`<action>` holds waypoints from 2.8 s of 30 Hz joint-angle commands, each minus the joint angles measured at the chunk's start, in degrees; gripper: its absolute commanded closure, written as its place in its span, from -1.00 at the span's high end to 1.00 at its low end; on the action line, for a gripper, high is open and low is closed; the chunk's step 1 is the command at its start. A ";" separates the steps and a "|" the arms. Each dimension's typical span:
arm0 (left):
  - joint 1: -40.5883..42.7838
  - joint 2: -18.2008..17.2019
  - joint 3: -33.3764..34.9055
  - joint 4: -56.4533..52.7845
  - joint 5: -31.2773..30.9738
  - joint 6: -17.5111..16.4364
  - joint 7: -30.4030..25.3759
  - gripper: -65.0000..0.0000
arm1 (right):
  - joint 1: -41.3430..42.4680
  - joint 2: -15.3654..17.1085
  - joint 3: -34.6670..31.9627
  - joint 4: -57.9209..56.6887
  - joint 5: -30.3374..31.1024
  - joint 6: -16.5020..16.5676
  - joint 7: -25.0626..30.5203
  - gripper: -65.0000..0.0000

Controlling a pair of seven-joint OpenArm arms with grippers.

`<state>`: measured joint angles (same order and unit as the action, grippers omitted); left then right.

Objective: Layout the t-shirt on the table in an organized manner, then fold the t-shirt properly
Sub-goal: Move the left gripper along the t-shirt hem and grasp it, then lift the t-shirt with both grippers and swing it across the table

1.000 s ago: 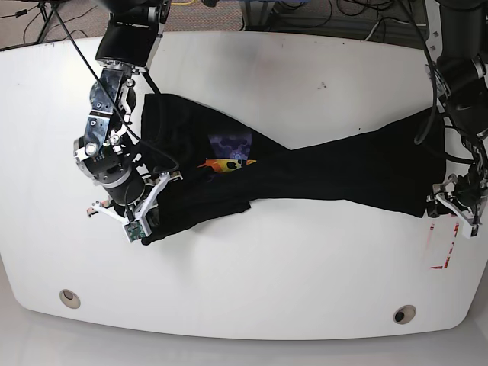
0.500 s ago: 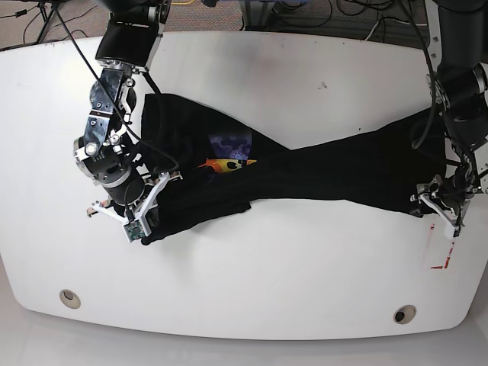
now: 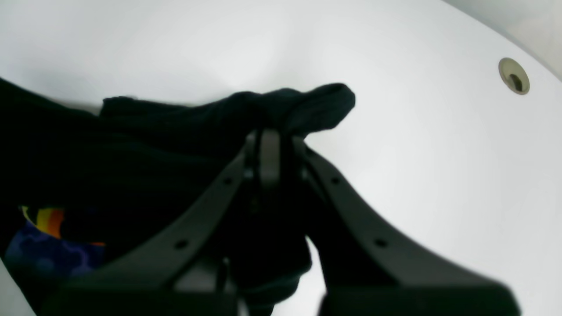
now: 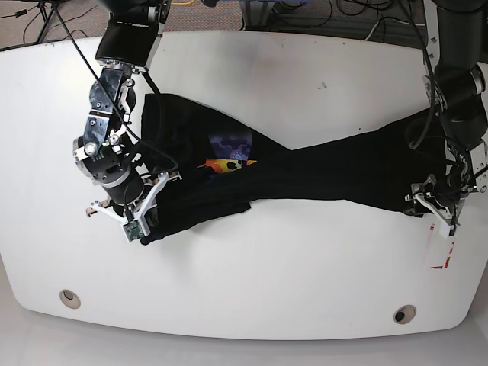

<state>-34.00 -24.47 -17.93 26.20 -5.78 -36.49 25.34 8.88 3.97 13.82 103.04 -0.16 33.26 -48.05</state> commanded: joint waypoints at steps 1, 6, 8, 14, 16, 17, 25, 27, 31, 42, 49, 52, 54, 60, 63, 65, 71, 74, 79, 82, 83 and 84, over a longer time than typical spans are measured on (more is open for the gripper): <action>-1.12 -0.81 -0.04 0.22 -0.33 -0.13 -0.33 0.15 | 1.27 0.38 0.11 1.09 0.47 -0.07 1.77 -1.00; -0.59 -0.19 -0.04 0.31 -0.33 -0.13 -0.33 -0.06 | 1.27 0.38 0.11 1.09 0.47 -0.07 1.77 -1.00; -0.59 0.25 -0.04 0.40 -0.33 -0.13 -0.33 -0.31 | 1.27 0.38 0.11 1.09 0.47 -0.07 1.77 -1.00; -0.59 0.34 -0.04 0.49 -0.42 -0.13 -0.60 -1.00 | 1.27 0.38 0.11 1.09 0.47 -0.07 1.77 -1.00; -0.59 0.34 -0.04 0.57 -0.42 -0.13 -1.30 -1.00 | 1.27 0.38 0.11 1.09 0.47 -0.07 1.77 -1.00; -0.59 0.34 -0.04 0.57 -0.42 -0.13 -1.74 -1.00 | 1.27 0.38 0.02 1.09 0.47 -0.07 1.77 -1.00; -0.16 0.34 -0.40 4.09 -0.86 -0.48 -2.09 -1.00 | 1.27 0.38 -0.07 1.18 0.47 -0.07 1.77 -1.00; 1.25 0.42 -0.48 7.26 -1.03 -0.48 -1.30 -1.00 | 1.36 0.47 -0.07 1.53 0.47 -0.07 1.77 -1.00; 4.77 0.42 -0.48 17.36 -4.11 -0.48 1.87 -1.00 | 1.36 0.65 -0.15 4.52 0.47 -0.07 1.77 -1.00; 8.28 0.07 -1.36 38.38 -9.38 -0.13 12.68 -1.00 | 3.20 1.09 1.25 6.10 0.03 -0.16 4.76 -1.00; 5.21 0.42 -6.73 49.45 -9.12 -0.13 20.24 -1.00 | 6.63 3.11 1.08 6.19 0.03 -0.16 4.76 -1.00; 2.22 0.07 -7.25 52.62 -9.30 -0.13 23.40 -1.00 | 9.53 4.43 1.08 6.10 0.12 -0.16 4.76 -0.99; -0.07 -0.01 -8.40 54.55 -9.12 -0.13 25.07 -1.00 | 11.91 5.31 0.99 6.01 0.12 -0.16 4.76 -0.99; -8.07 -2.56 -10.95 58.86 -9.30 -0.13 30.53 -1.00 | 20.61 8.56 0.81 5.92 0.12 -0.16 3.17 -0.98; -13.34 -3.44 -11.21 59.56 -9.30 -0.13 33.43 -1.00 | 26.06 9.97 0.81 5.92 0.47 -0.07 0.18 -0.98; -16.95 -4.67 -11.21 59.91 -9.38 -0.13 34.74 -1.00 | 29.84 10.76 0.64 5.92 0.47 0.46 -2.01 -0.98; -26.70 -6.61 -10.95 59.83 -9.30 -0.13 35.98 -1.00 | 40.13 13.13 -2.09 6.19 0.12 2.92 -7.02 -0.98; -28.73 -6.61 -10.95 59.56 -9.21 -0.13 35.98 -1.00 | 42.15 13.84 -2.18 6.45 0.12 3.01 -7.82 -0.98; -28.55 -7.14 -10.95 59.47 -9.21 -0.13 35.98 -1.00 | 41.09 14.54 -2.00 7.77 0.12 3.01 -7.90 -0.98; -26.27 -7.22 -11.03 59.47 -9.30 -0.39 35.98 -1.00 | 37.66 14.63 -1.74 8.56 0.03 3.01 -7.90 -0.98; -25.03 -7.22 -11.12 59.56 -9.38 -0.39 35.98 -1.00 | 36.43 14.63 -1.21 9.09 0.03 3.01 -7.90 -0.98; -23.89 -7.22 -11.30 59.56 -9.38 -0.39 35.98 -1.00 | 35.20 14.63 -0.68 9.53 0.03 3.01 -7.90 -0.98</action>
<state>-58.48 -30.87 -28.97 85.21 -15.18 -37.08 62.37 44.77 17.93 12.10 111.11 0.30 36.45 -56.25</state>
